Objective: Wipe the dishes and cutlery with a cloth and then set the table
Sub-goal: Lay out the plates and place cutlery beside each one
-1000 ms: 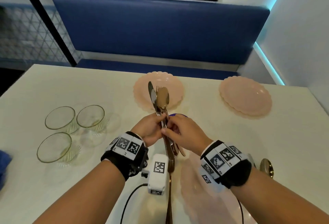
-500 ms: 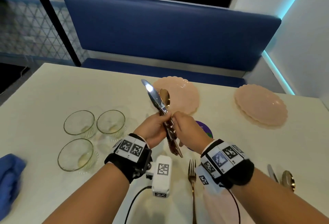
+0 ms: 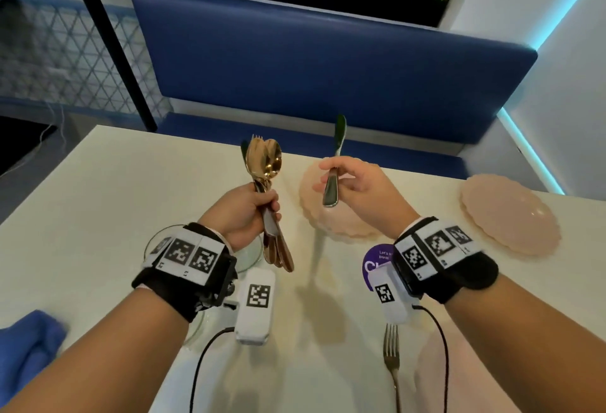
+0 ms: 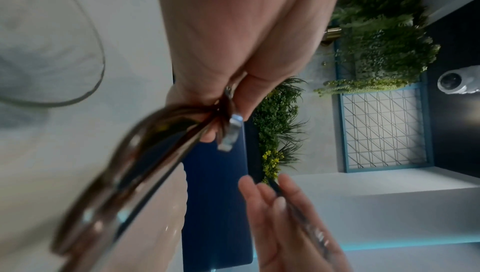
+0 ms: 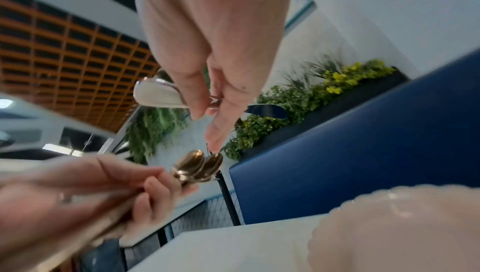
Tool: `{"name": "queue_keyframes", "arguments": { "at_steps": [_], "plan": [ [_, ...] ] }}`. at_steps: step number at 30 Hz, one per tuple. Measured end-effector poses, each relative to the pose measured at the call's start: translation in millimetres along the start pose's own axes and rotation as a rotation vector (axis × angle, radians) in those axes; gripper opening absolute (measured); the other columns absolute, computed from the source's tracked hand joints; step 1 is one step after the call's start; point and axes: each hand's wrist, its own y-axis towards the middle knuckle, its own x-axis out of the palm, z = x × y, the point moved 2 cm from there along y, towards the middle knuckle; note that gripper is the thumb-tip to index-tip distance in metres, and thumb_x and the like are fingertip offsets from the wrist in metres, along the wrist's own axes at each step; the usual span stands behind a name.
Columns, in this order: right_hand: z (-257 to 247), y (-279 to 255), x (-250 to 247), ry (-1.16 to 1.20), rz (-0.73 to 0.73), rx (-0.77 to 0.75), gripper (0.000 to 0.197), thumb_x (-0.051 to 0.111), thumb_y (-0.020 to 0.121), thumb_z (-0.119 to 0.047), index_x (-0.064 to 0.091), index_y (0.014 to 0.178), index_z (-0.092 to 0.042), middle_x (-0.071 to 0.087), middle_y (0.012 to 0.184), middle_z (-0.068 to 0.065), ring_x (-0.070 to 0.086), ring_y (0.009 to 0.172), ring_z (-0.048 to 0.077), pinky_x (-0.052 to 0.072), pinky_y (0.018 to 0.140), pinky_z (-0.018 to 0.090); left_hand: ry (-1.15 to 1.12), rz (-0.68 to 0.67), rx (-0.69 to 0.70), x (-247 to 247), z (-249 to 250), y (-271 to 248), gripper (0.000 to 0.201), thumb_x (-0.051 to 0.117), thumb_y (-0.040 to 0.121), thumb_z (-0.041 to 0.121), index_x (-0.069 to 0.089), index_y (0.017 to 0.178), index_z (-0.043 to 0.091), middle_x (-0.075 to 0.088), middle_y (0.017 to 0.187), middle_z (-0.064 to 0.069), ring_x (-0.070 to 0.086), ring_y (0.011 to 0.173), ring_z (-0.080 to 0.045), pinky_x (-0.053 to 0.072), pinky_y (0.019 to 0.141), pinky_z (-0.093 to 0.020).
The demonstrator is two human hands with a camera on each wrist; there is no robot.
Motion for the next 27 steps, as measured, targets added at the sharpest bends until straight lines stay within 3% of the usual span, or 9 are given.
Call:
{"name": "queue_keyframes", "arguments": {
  "at_steps": [3, 4, 6, 11, 16, 21, 22, 24, 27],
  "plan": [
    [-10.1, 22.9, 1.6, -0.028, 0.106, -0.127, 0.022, 0.055, 0.089, -0.004, 0.066, 0.098, -0.02, 0.058, 0.081, -0.013, 0.06, 0.072, 0.0, 0.049, 0.076, 0.017, -0.007, -0.007, -0.014, -13.0, 19.5, 8.8, 0.019, 0.031, 0.097, 0.001, 0.047, 0.09, 0.009, 0.046, 0.074, -0.004, 0.044, 0.064, -0.011, 0.043, 0.066, -0.026],
    [-17.0, 34.6, 0.3, -0.027, 0.154, -0.169, 0.013, 0.058, 0.089, -0.008, 0.069, 0.094, -0.012, 0.05, 0.077, -0.015, 0.053, 0.068, 0.0, 0.044, 0.071, 0.015, 0.004, -0.011, -0.022, -17.3, 26.6, 12.8, 0.019, 0.031, 0.097, 0.001, 0.047, 0.091, 0.009, 0.047, 0.074, -0.003, 0.045, 0.063, -0.011, 0.045, 0.064, -0.025],
    [-22.1, 63.8, 0.9, -0.067, 0.196, -0.164, 0.015, 0.061, 0.088, -0.021, 0.068, 0.085, -0.008, 0.038, 0.076, -0.012, 0.045, 0.072, 0.007, 0.041, 0.07, 0.018, 0.04, -0.013, -0.038, -24.2, 41.3, 21.9, 0.02, 0.031, 0.097, 0.003, 0.048, 0.093, 0.01, 0.049, 0.074, -0.002, 0.047, 0.061, -0.009, 0.048, 0.058, -0.023],
    [7.4, 132.3, 31.4, -0.029, 0.127, 0.11, 0.023, 0.058, 0.089, -0.022, 0.065, 0.09, 0.0, 0.058, 0.077, 0.008, 0.056, 0.072, 0.018, 0.052, 0.077, 0.039, 0.123, -0.01, -0.038, -27.9, 71.3, 40.2, 0.02, 0.031, 0.098, 0.004, 0.048, 0.094, 0.012, 0.05, 0.075, -0.001, 0.046, 0.062, -0.008, 0.044, 0.065, -0.025],
    [57.7, 175.6, 78.6, -0.104, 0.055, 0.437, 0.028, 0.06, 0.088, -0.025, 0.059, 0.104, -0.001, 0.063, 0.093, 0.012, 0.057, 0.08, 0.021, 0.05, 0.076, 0.03, 0.192, 0.012, -0.03, -31.6, 82.8, 54.6, 0.018, 0.033, 0.098, 0.004, 0.049, 0.1, 0.011, 0.052, 0.076, -0.002, 0.047, 0.064, -0.009, 0.044, 0.066, -0.026],
    [78.5, 196.5, 100.9, -0.301, -0.12, 0.559, 0.022, 0.059, 0.089, -0.024, 0.051, 0.083, -0.004, 0.064, 0.094, 0.014, 0.059, 0.082, 0.024, 0.045, 0.061, 0.027, 0.238, 0.025, -0.042, -37.8, 85.2, 66.1, 0.018, 0.034, 0.097, 0.003, 0.051, 0.099, 0.01, 0.054, 0.077, -0.003, 0.048, 0.063, -0.01, 0.044, 0.065, -0.027],
    [79.9, 199.8, 103.6, -0.333, -0.148, 0.56, 0.02, 0.058, 0.089, -0.023, 0.052, 0.083, -0.005, 0.066, 0.101, 0.015, 0.062, 0.086, 0.026, 0.049, 0.064, 0.029, 0.248, 0.029, -0.043, -38.8, 86.4, 67.8, 0.018, 0.034, 0.097, 0.003, 0.051, 0.1, 0.009, 0.054, 0.078, -0.003, 0.048, 0.063, -0.01, 0.044, 0.065, -0.027],
    [79.2, 203.0, 107.6, -0.371, -0.2, 0.52, 0.019, 0.055, 0.089, -0.02, 0.057, 0.1, -0.005, 0.062, 0.117, 0.018, 0.061, 0.104, 0.032, 0.052, 0.087, 0.038, 0.265, 0.038, -0.039, -39.9, 89.0, 71.2, 0.019, 0.035, 0.097, 0.004, 0.052, 0.104, 0.009, 0.056, 0.078, -0.003, 0.049, 0.063, -0.01, 0.044, 0.065, -0.027],
    [81.4, 200.3, 110.0, -0.539, -0.287, 0.455, 0.041, 0.055, 0.09, -0.018, 0.049, 0.127, 0.0, 0.052, 0.132, 0.019, 0.052, 0.12, 0.034, 0.045, 0.1, 0.041, 0.282, 0.048, -0.033, -39.3, 92.3, 75.0, 0.019, 0.036, 0.097, 0.004, 0.052, 0.106, 0.008, 0.057, 0.08, -0.003, 0.049, 0.063, -0.01, 0.044, 0.065, -0.028]
  ]
}}
